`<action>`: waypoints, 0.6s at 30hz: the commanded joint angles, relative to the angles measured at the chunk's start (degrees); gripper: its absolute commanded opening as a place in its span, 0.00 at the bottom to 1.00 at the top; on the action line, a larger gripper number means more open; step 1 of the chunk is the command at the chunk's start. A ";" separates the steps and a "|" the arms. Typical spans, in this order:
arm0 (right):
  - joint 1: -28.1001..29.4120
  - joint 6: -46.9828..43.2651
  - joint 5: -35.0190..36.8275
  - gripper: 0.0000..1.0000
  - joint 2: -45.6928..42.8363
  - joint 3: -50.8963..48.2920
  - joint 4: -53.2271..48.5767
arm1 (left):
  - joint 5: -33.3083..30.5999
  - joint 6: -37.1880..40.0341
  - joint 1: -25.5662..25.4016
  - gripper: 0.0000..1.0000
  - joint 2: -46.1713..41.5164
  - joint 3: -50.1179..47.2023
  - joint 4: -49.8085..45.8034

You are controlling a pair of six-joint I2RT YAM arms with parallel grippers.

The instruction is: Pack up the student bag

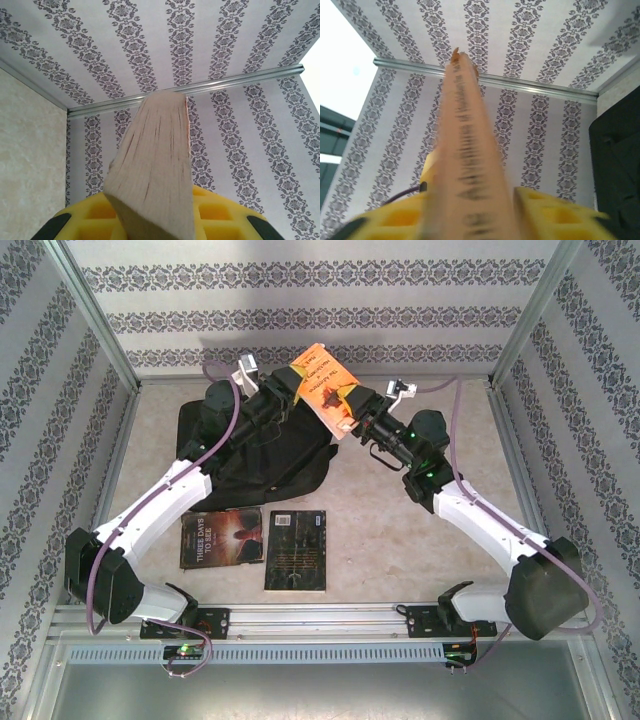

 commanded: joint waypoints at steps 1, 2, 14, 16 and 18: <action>-0.05 -1.13 1.68 0.10 -0.63 0.28 -0.36 | -0.76 2.50 -0.54 0.00 -0.97 0.56 0.32; -0.83 -1.24 1.78 0.05 -1.27 -0.24 -1.83 | -1.04 3.48 -0.44 0.05 -1.43 0.70 -1.95; -12.41 -27.45 3.15 0.00 -17.68 -1.32 -55.27 | -3.15 35.71 1.24 0.70 11.47 25.11 -60.24; -12.23 -30.37 5.74 0.00 -18.66 -1.73 -61.37 | -4.20 40.06 0.92 0.71 16.33 29.28 -66.01; -12.21 -31.71 6.44 0.00 -19.48 -3.31 -62.73 | -3.67 43.96 0.69 0.71 21.09 32.46 -69.04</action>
